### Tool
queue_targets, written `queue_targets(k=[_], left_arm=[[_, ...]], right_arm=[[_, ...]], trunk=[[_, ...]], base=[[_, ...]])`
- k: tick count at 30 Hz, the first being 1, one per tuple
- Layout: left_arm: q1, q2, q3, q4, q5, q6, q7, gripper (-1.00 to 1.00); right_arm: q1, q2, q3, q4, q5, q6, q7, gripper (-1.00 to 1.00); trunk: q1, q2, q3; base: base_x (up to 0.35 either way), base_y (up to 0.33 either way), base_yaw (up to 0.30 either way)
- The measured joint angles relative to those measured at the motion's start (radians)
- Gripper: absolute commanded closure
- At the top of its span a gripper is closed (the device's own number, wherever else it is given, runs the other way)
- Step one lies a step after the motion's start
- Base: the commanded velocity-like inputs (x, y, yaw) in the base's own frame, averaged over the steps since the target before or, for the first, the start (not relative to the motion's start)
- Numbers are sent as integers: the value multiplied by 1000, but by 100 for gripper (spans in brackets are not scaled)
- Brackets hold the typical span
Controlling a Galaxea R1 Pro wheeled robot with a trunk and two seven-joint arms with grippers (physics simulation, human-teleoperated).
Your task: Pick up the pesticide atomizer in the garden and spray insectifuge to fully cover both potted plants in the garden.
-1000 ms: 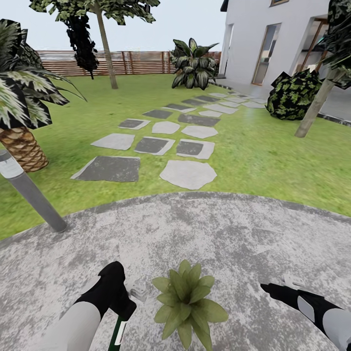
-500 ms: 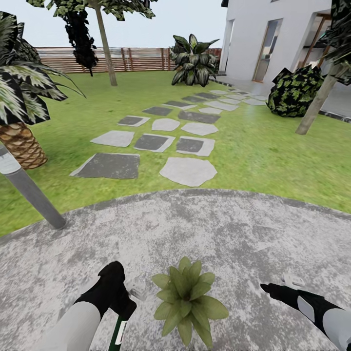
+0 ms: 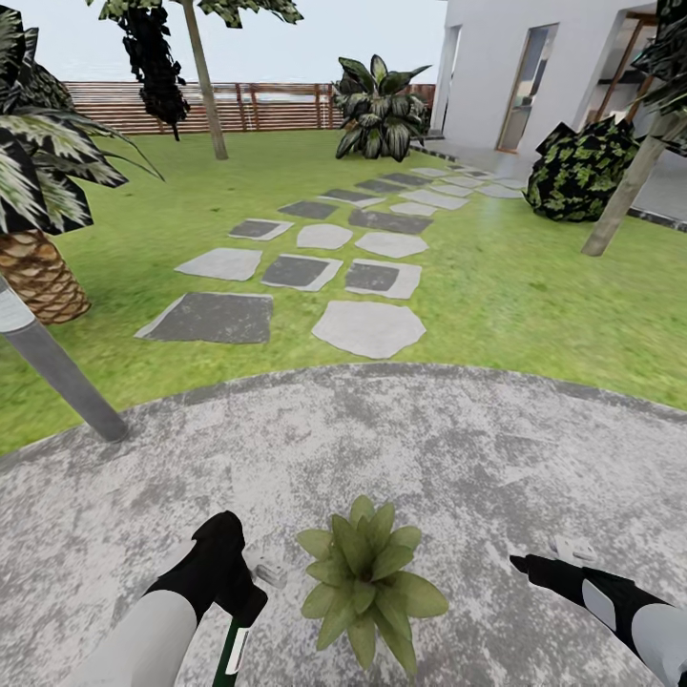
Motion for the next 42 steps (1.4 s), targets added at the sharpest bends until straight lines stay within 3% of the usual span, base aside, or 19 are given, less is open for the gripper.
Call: queue_targets(k=[36, 42], left_arm=[[0, 0, -2, -50, -8, 6, -1, 100], [-3, 0, -1, -139, -9, 6, -2, 100]], right_arm=[[0, 0, 0, 0, 0, 0, -1, -100], [0, 0, 0, 0, 0, 0, -1, -100]], trunk=[[0, 0, -27], [0, 0, -27]], base=[[70, 53, -17], [0, 0, 0]])
